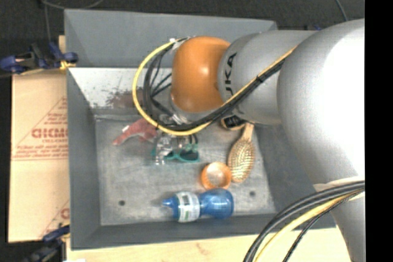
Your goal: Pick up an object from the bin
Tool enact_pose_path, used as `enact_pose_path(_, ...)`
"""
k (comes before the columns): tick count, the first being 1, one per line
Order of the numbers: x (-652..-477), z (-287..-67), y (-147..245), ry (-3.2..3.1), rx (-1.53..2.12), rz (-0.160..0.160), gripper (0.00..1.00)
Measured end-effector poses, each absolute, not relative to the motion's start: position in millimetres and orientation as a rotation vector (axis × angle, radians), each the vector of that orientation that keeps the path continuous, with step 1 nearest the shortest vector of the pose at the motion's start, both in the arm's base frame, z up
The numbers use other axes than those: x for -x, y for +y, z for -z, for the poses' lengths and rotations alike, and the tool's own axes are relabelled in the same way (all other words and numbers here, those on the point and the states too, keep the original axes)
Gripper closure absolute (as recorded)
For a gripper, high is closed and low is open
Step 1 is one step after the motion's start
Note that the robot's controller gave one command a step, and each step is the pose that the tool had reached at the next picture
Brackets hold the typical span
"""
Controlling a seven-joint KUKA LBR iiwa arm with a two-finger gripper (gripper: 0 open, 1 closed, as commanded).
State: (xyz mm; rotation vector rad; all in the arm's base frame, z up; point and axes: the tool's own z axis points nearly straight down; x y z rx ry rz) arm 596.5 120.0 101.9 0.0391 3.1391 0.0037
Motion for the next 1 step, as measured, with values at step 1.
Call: enact_pose_path(1,-600.7,-125.9,119.9,3.134,-0.059,-0.005,1.00)
